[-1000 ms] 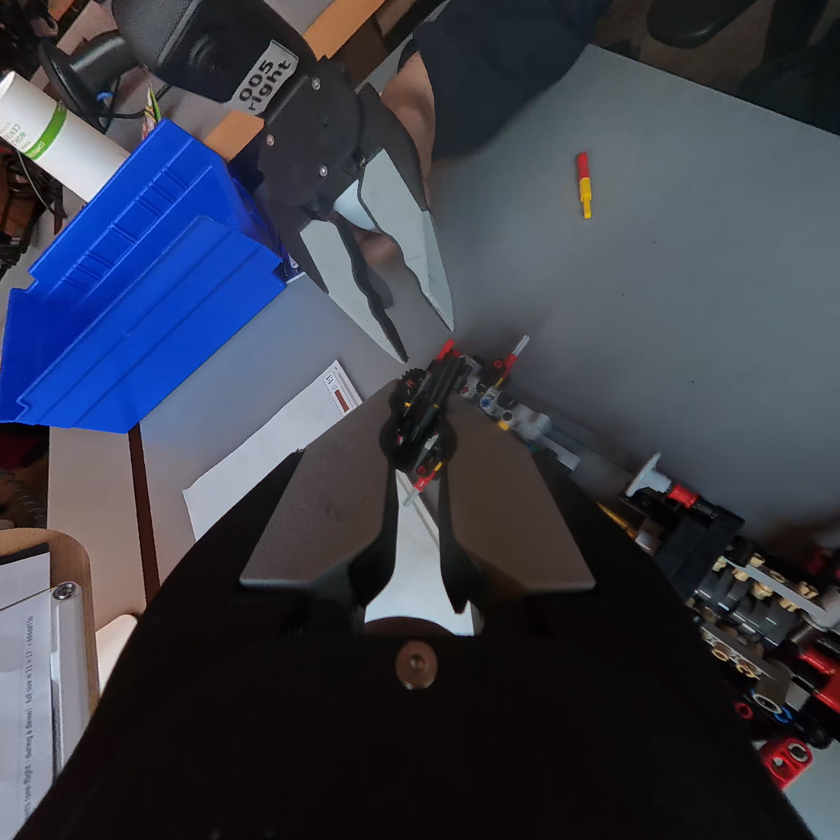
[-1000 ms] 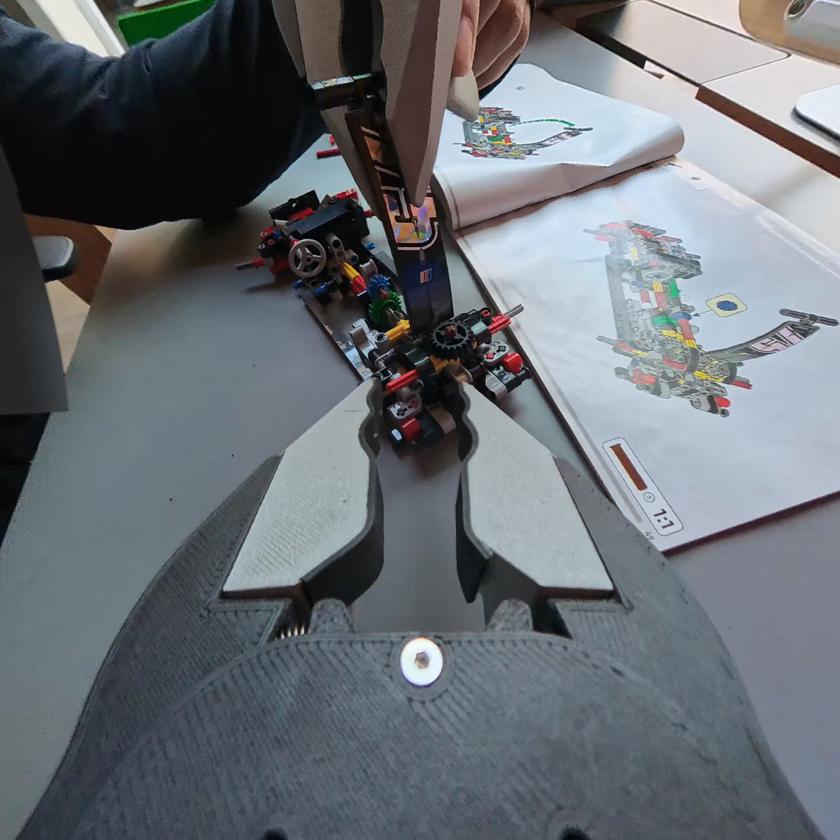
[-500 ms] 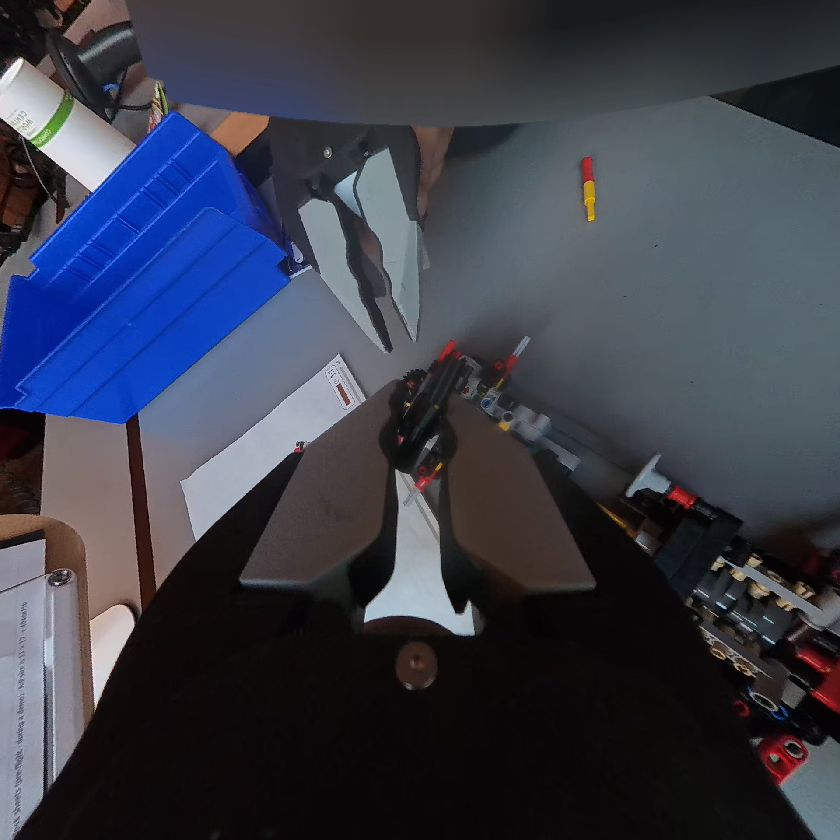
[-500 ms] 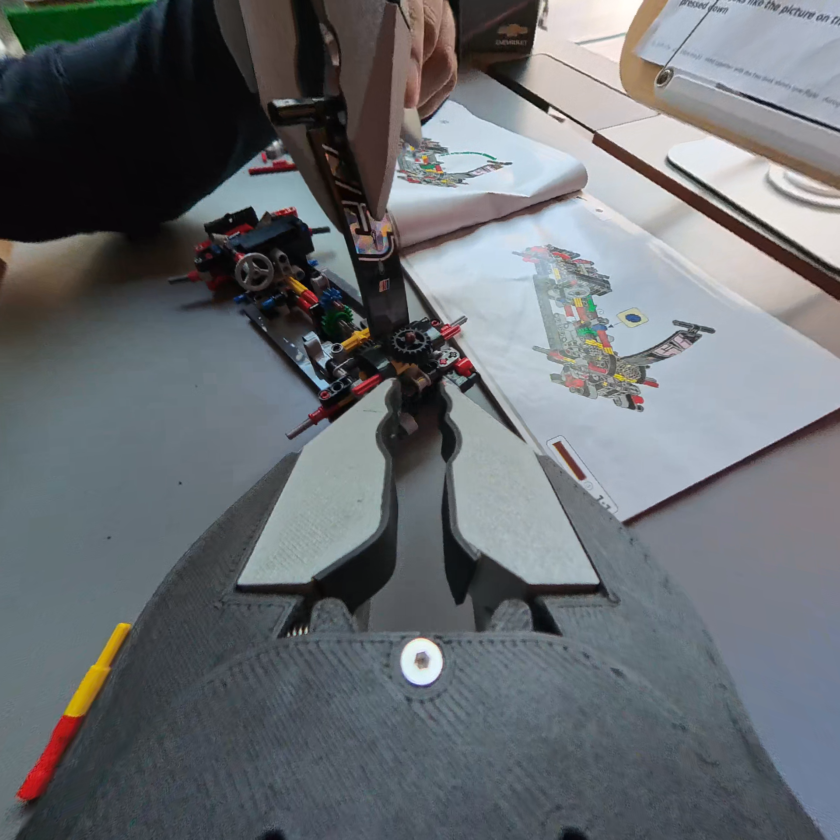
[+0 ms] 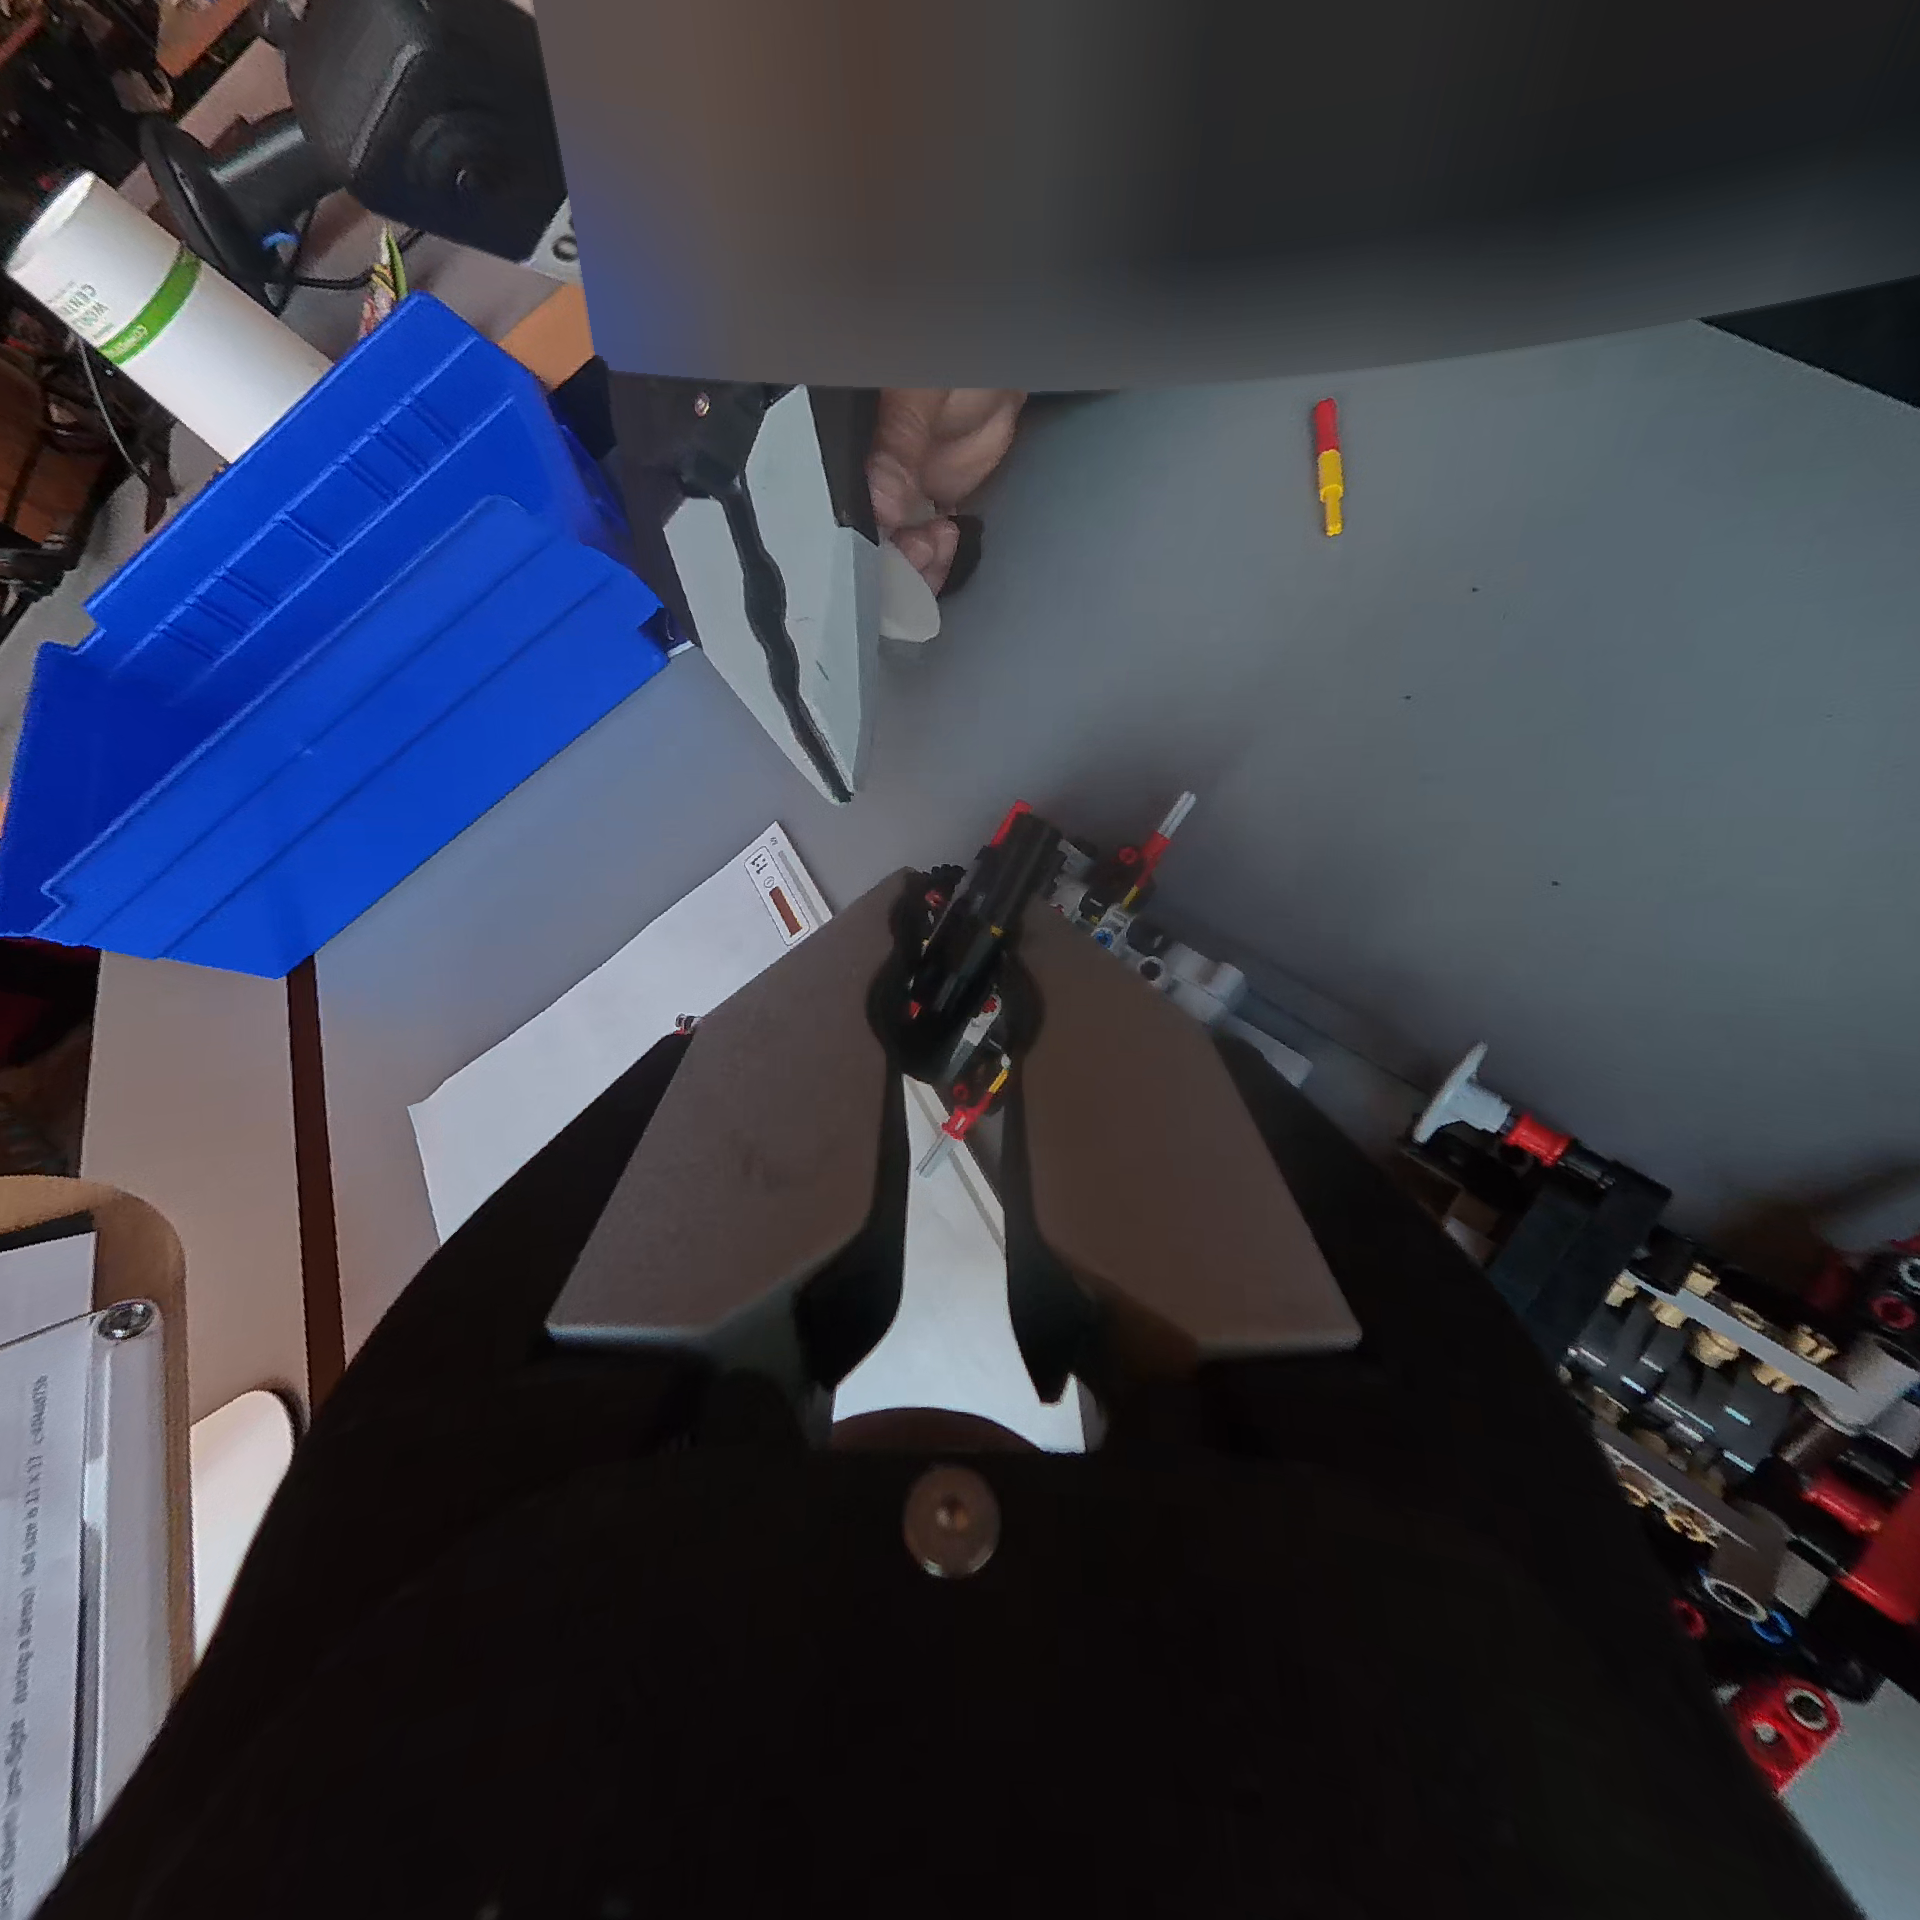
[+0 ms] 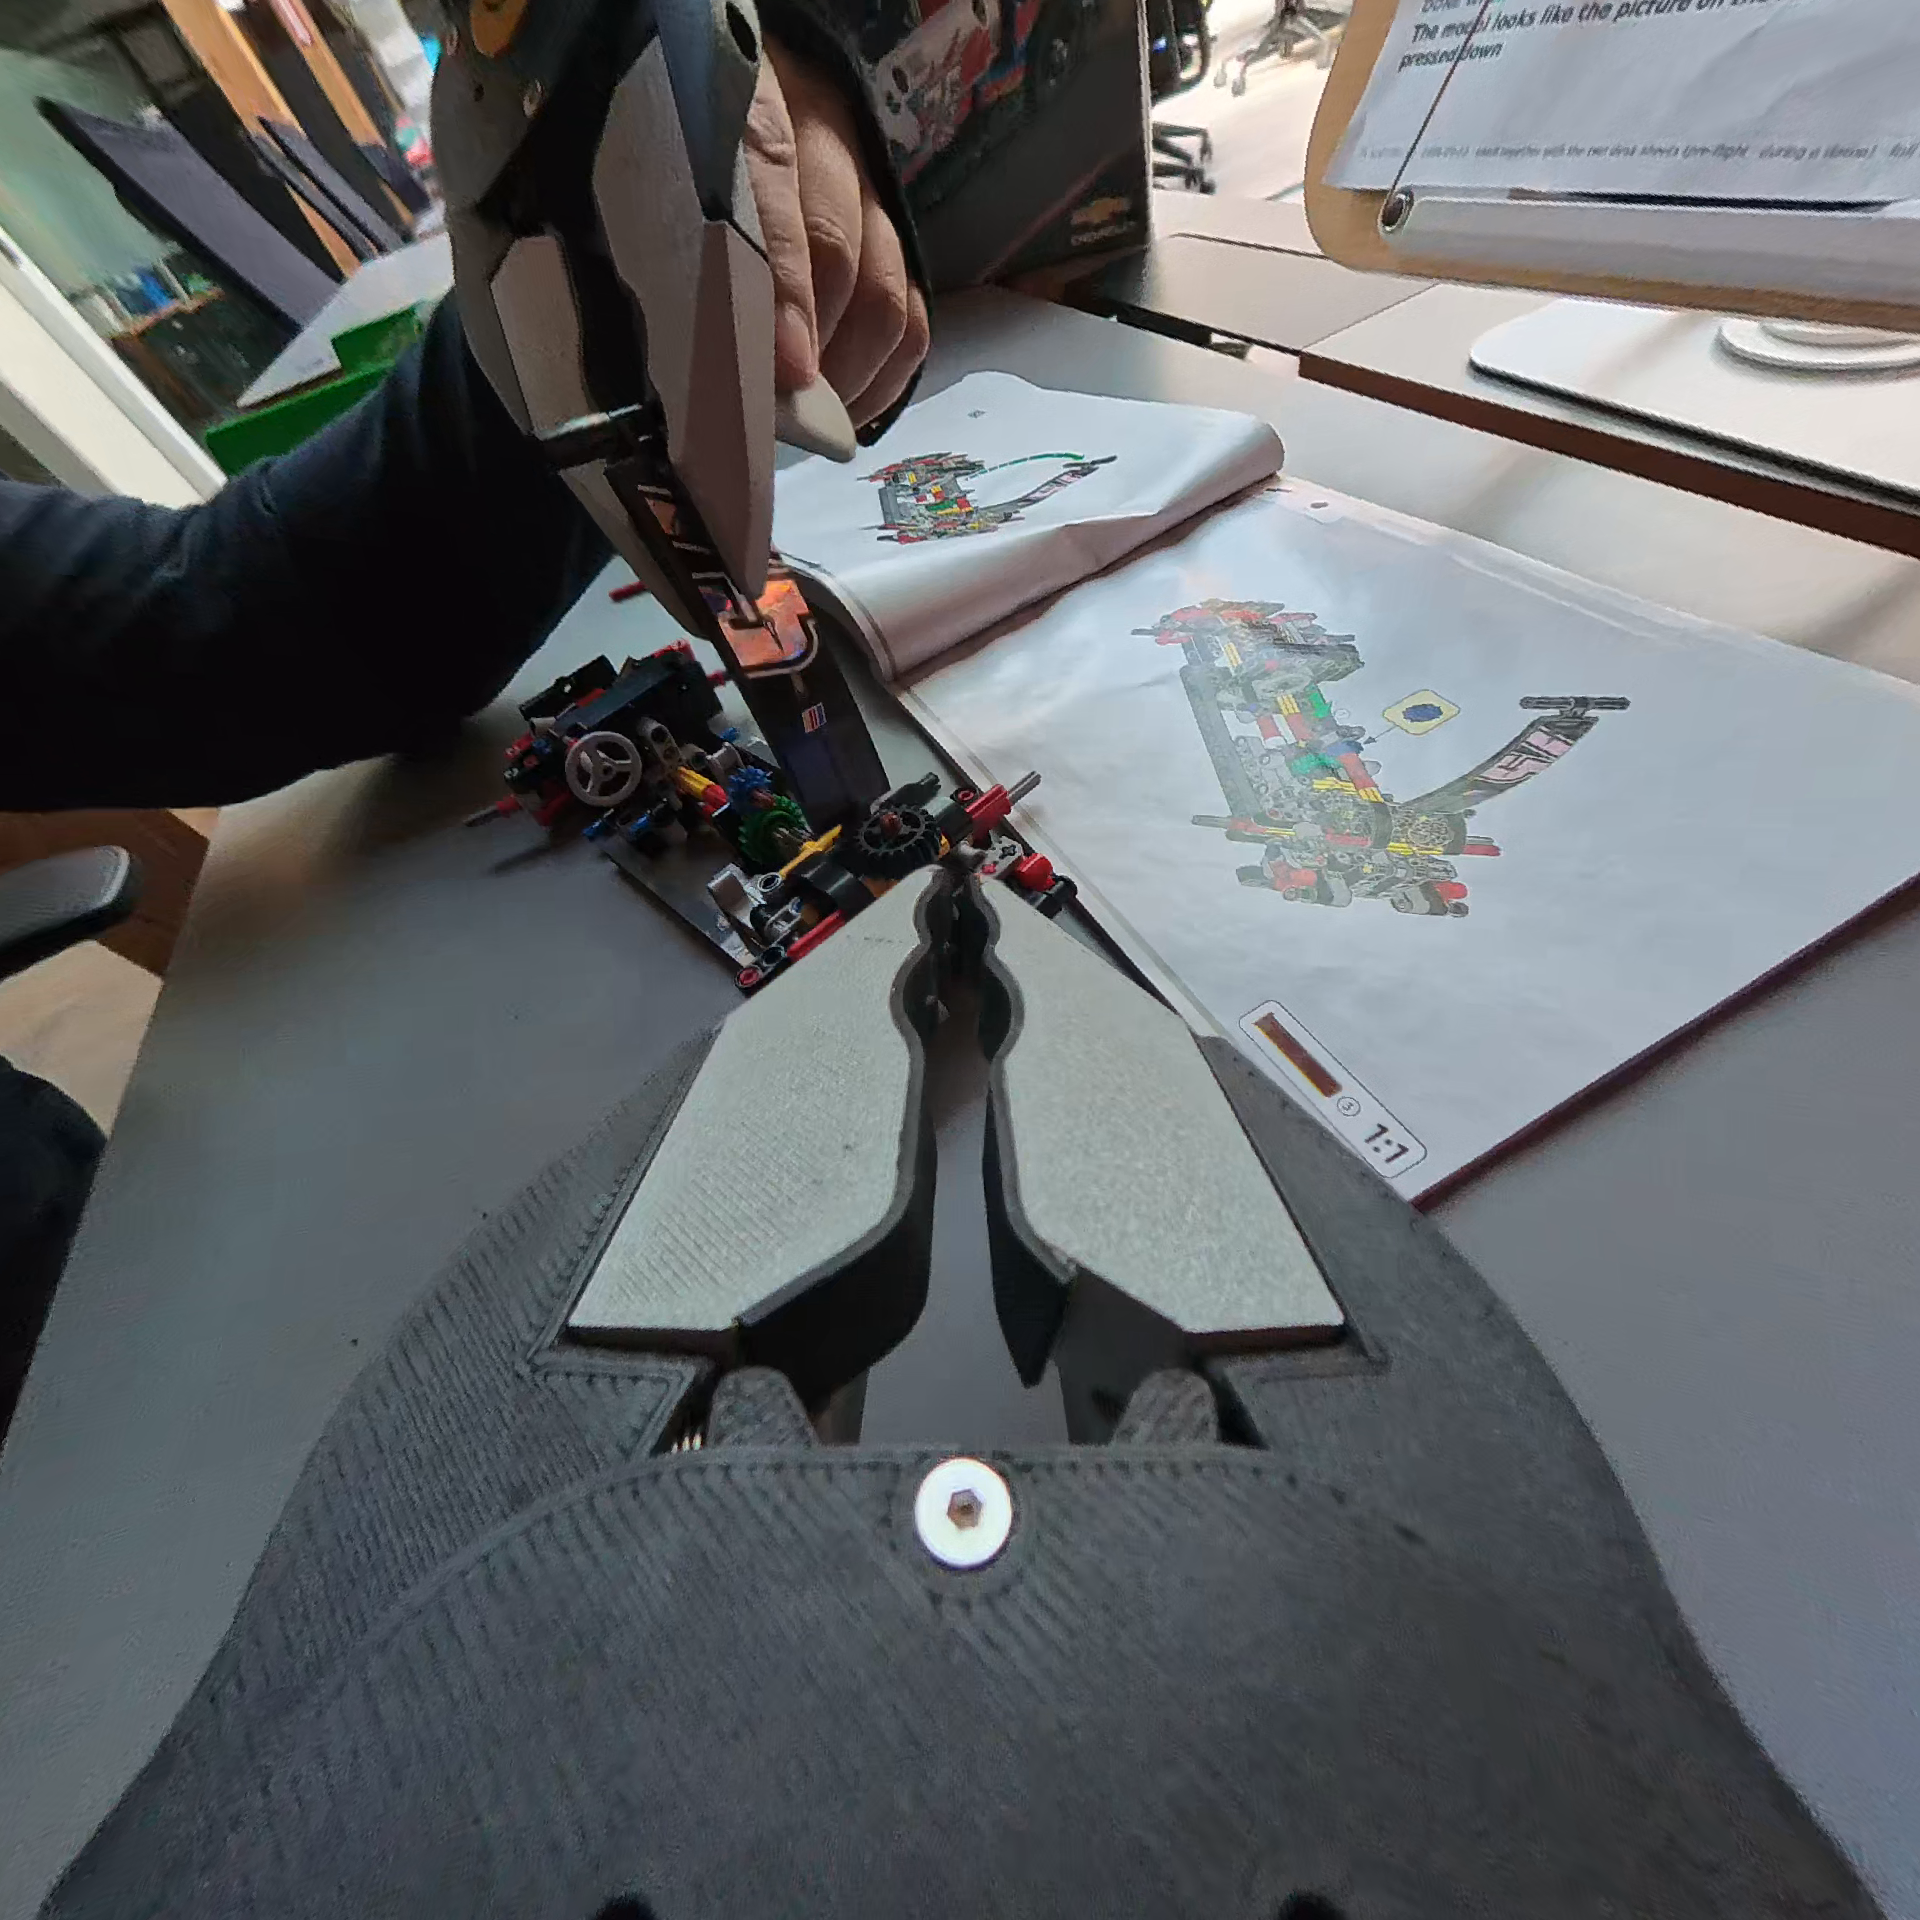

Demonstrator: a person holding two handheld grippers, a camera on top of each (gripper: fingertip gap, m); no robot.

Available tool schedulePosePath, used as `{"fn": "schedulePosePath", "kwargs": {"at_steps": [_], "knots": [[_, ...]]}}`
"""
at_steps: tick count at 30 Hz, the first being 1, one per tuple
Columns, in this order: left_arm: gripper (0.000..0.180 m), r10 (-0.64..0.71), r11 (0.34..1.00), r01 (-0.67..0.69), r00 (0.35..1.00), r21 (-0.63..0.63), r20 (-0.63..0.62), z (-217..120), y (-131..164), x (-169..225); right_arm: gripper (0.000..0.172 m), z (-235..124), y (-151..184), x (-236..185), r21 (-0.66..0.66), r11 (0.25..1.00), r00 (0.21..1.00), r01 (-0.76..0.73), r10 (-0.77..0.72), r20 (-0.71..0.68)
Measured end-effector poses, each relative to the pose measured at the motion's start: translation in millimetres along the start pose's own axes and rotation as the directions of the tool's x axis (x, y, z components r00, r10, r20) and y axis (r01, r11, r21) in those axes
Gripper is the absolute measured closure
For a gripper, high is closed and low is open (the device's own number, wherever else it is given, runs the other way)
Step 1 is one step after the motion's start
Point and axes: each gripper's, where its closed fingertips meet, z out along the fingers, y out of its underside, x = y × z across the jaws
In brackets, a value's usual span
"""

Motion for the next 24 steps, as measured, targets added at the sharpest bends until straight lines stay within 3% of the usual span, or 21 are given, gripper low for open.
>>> {"fn": "schedulePosePath", "kwargs": {"at_steps": [13, 17, 24], "knots": [[0.171, -0.035, 0.999, 0.035, 0.999, -0.017, 0.000, -4, 1, 2, 0.165, -2, 5, 7, -0.004, 0.988, 0.988, -0.155, 0.155, 0.027], [0.170, -0.037, 0.999, 0.037, 0.999, 0.001, -0.016, 0, -2, 4, 0.155, 1, 9, 0, -0.026, 0.986, 0.984, -0.166, 0.167, 0.056], [0.173, -0.031, 0.999, 0.031, 0.999, 0.029, 0.007, 16, -12, -4, 0.135, 11, 8, -24, -0.031, 0.999, 0.991, -0.040, 0.044, 0.127]]}}
